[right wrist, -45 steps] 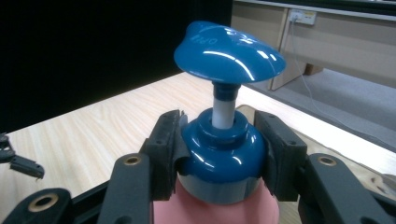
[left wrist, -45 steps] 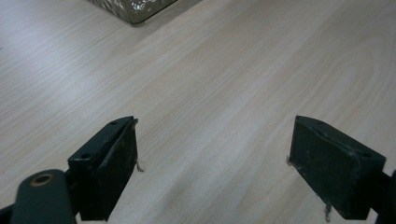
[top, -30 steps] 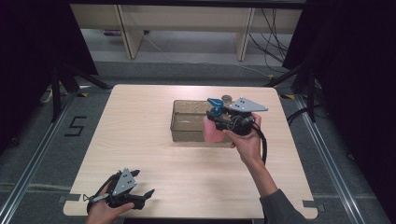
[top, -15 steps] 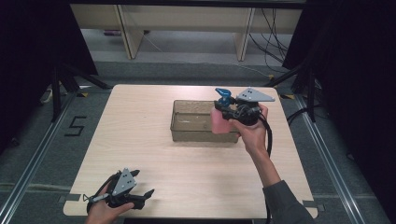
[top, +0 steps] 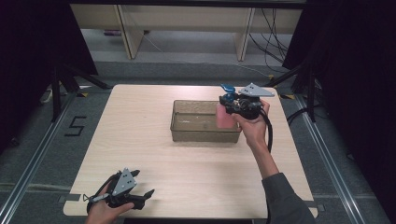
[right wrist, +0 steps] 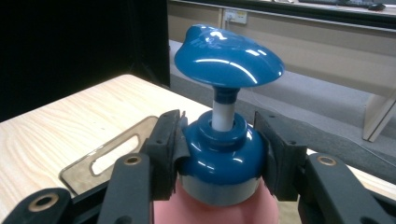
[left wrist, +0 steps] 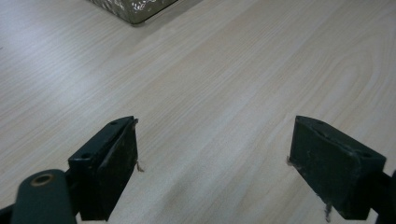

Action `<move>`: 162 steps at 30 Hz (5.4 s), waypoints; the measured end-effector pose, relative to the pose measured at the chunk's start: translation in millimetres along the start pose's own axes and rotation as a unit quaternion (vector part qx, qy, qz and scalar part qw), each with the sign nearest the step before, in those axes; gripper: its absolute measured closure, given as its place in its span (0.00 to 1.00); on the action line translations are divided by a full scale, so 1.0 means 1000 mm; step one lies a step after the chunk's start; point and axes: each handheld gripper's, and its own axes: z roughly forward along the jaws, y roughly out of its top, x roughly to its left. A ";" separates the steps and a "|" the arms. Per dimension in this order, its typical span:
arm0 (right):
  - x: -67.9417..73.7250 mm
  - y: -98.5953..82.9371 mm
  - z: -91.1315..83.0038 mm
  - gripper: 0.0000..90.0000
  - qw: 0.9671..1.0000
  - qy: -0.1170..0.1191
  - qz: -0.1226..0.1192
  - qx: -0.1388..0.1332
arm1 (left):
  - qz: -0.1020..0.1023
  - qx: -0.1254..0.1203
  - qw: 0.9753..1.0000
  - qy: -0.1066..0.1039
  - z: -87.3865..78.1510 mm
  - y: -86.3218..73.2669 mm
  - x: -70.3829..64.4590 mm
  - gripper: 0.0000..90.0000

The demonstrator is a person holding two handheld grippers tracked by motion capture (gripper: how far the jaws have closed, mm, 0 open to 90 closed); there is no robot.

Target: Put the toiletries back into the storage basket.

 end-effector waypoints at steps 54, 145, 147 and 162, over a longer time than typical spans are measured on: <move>-0.022 -0.051 0.017 0.60 0.999 -0.026 0.025 0.020 | -0.003 -0.001 1.000 0.002 0.000 0.000 0.000 0.17; -0.010 -0.066 -0.016 0.19 0.996 -0.033 0.078 0.041 | -0.011 -0.013 1.000 0.003 0.000 0.001 -0.004 0.17; -0.008 -0.066 -0.018 0.19 0.995 -0.035 0.083 0.039 | -0.009 -0.013 1.000 0.004 0.000 0.001 -0.003 0.17; 0.000 -0.067 -0.030 0.19 0.996 -0.026 0.078 0.040 | -0.010 -0.014 1.000 0.003 0.000 0.001 -0.003 0.17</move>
